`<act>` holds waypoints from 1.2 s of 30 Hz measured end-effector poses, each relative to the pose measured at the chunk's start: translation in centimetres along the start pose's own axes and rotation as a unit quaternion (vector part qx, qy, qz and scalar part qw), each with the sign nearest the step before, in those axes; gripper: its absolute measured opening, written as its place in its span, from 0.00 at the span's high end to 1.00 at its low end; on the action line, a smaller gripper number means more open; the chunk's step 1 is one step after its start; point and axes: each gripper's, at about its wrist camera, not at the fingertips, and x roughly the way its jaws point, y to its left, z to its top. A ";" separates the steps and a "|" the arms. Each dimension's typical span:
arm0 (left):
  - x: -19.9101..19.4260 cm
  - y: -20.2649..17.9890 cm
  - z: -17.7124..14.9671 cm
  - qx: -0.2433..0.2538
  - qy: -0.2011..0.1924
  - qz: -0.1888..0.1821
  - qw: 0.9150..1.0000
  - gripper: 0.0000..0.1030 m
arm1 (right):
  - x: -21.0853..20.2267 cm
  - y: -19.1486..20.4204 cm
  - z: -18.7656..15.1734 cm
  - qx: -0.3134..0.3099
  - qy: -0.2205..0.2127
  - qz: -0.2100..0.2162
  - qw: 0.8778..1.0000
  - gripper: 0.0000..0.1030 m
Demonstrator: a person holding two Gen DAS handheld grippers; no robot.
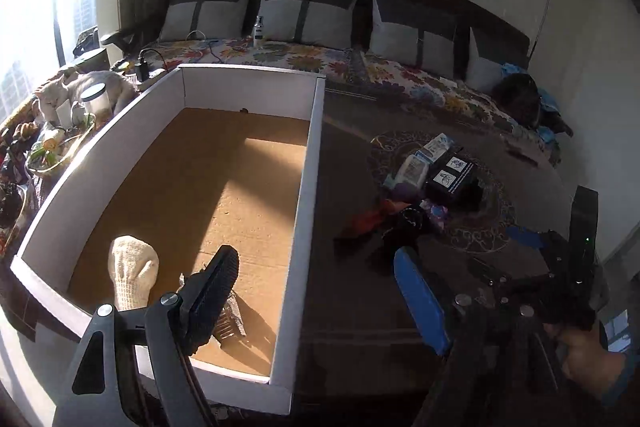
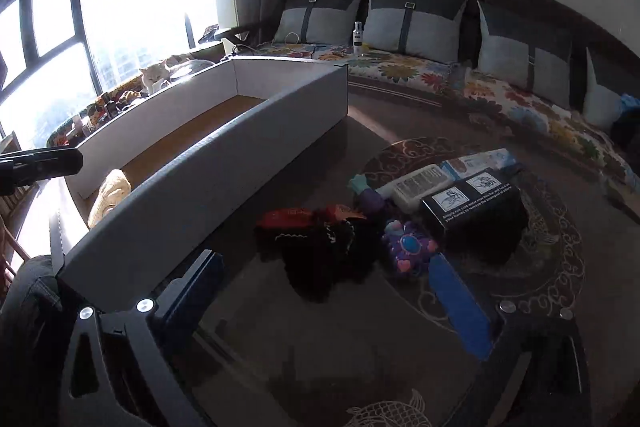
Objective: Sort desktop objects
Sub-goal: 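Move both tools back over the table, then grasp the black velvet pouch with the left gripper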
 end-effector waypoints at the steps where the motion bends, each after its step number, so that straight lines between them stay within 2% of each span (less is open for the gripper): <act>1: 0.2 -2.0 -0.5 0.013 0.004 -0.017 1.000 0.16 | 0.4 -2.0 -1.5 0.008 0.022 -0.023 0.999 0.00; 3: 1.6 -5.4 -1.9 0.028 0.021 -0.052 0.998 0.08 | 0.5 -6.1 -4.6 0.030 0.052 -0.059 0.996 0.00; 4: 2.8 -6.7 -2.8 0.033 0.035 -0.062 0.997 0.08 | 0.5 -7.7 -5.8 0.044 0.061 -0.072 0.995 0.00; 7: 7.5 -9.6 -5.4 0.049 0.093 -0.061 0.993 0.08 | 0.1 -11.3 -8.6 0.079 0.082 -0.097 0.989 0.00; 9: 10.3 -10.6 -6.6 0.057 0.115 -0.049 0.990 0.08 | 0.2 -12.5 -9.7 0.090 0.091 -0.103 0.986 0.00; 13: 13.2 -10.9 -7.4 0.067 0.125 -0.021 0.990 0.08 | 0.4 -12.8 -10.8 0.086 0.092 -0.108 0.986 0.00; 19: 14.2 -9.4 -8.1 0.046 0.127 -0.021 0.991 0.08 | 0.6 -13.1 -11.0 0.089 0.079 -0.096 0.988 0.00; 25: 15.9 -9.0 -6.7 0.046 0.123 -0.009 0.991 0.08 | 0.6 -13.0 -11.1 0.087 0.072 -0.096 0.989 0.00; 32: 20.6 -9.4 -1.9 0.038 0.132 -0.034 0.990 0.08 | 0.6 -13.0 -11.1 0.088 0.072 -0.096 0.989 0.00; 34: 21.3 -9.9 -0.9 0.042 0.123 -0.036 0.991 0.08 | 0.6 -13.0 -11.1 0.088 0.072 -0.096 0.989 0.00; 35: 21.4 -10.2 -0.6 0.046 0.117 -0.035 0.991 0.10 | 0.6 -13.0 -11.1 0.088 0.072 -0.096 0.989 0.00; 36: 21.5 -10.4 -0.4 0.052 0.111 -0.034 0.992 0.26 | 0.6 -13.0 -11.1 0.088 0.072 -0.096 0.989 0.00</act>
